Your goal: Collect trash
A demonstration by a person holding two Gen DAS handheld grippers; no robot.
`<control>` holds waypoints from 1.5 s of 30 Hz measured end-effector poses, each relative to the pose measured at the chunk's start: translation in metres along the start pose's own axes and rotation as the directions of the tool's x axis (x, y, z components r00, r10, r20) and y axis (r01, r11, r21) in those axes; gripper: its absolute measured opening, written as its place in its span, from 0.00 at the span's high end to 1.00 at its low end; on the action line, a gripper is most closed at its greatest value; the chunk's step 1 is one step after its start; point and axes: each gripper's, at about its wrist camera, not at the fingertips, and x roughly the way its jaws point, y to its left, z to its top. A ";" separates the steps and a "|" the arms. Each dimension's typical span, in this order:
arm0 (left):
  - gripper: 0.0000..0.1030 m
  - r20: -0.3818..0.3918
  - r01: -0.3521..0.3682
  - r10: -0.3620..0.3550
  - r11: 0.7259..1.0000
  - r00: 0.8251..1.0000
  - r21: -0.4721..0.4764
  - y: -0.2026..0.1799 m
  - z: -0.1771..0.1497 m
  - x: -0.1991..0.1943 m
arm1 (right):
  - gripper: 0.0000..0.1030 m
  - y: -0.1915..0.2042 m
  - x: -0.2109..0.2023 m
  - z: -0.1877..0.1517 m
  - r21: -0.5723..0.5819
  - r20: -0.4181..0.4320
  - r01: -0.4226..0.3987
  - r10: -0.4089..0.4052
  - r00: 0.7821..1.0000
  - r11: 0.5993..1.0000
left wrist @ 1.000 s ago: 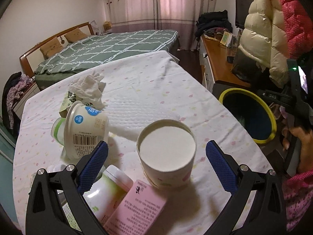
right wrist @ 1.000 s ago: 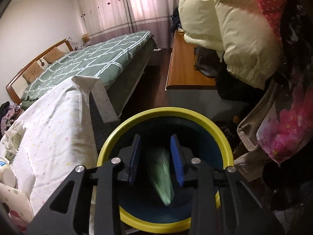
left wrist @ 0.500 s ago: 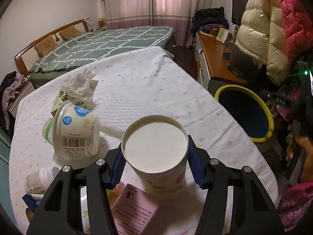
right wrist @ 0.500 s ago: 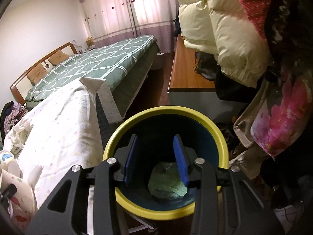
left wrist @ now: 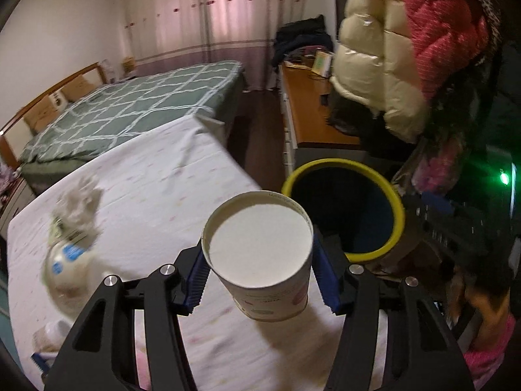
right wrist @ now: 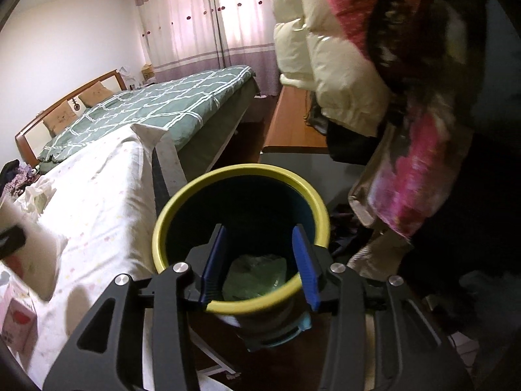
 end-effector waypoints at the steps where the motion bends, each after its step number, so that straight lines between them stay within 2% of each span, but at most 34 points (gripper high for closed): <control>1: 0.45 0.000 0.017 -0.017 1.000 1.000 0.004 -0.008 0.006 0.004 | 0.59 -0.003 -0.003 -0.002 0.002 0.002 0.004 -0.004 1.000 1.000; 7: 0.45 -0.005 0.075 -0.075 0.997 0.997 0.029 -0.049 0.036 0.037 | 0.57 -0.026 -0.015 -0.008 0.037 0.016 0.028 -0.028 0.999 0.999; 13: 0.45 -0.044 0.091 -0.090 0.995 0.995 0.035 -0.075 0.052 0.082 | 0.56 -0.039 -0.021 -0.011 0.059 0.026 0.044 -0.045 0.999 0.997; 22: 0.44 -0.096 0.069 -0.063 0.996 0.993 0.055 -0.096 0.060 0.131 | 0.54 -0.052 -0.016 -0.015 0.076 0.003 0.061 -0.062 0.998 0.995; 24: 0.40 -0.103 0.064 -0.059 0.996 0.993 0.054 -0.097 0.061 0.137 | 0.53 -0.053 -0.015 -0.016 0.077 -0.002 0.064 -0.064 0.998 0.995; 26: 0.29 -0.101 0.055 -0.049 0.997 0.994 0.051 -0.097 0.060 0.140 | 0.53 -0.052 -0.013 -0.016 0.076 -0.005 0.064 -0.063 0.998 0.995; 28: 0.28 -0.098 0.053 -0.048 0.997 0.994 0.050 -0.097 0.060 0.139 | 0.52 -0.051 -0.013 -0.015 0.073 -0.006 0.063 -0.063 0.998 0.995; 33: 0.26 -0.078 0.068 -0.065 0.997 0.995 0.045 -0.085 0.055 0.106 | 0.51 -0.044 -0.014 -0.015 0.063 -0.003 0.050 -0.050 0.999 0.997; 37: 0.16 -0.004 0.048 -0.048 0.998 0.999 0.032 -0.059 0.044 0.049 | 0.51 -0.033 -0.012 -0.016 0.045 -0.008 0.028 -0.027 1.000 0.999; 42: 0.15 0.055 -0.011 0.013 1.000 0.998 -0.027 -0.009 0.020 -0.012 | 0.51 -0.007 -0.011 -0.017 0.004 -0.021 -0.022 0.022 1.000 1.000; 45: 0.15 0.082 -0.064 0.073 0.993 0.994 -0.101 0.035 -0.001 -0.052 | 0.51 0.016 -0.012 -0.019 -0.031 -0.027 -0.063 0.062 0.998 0.998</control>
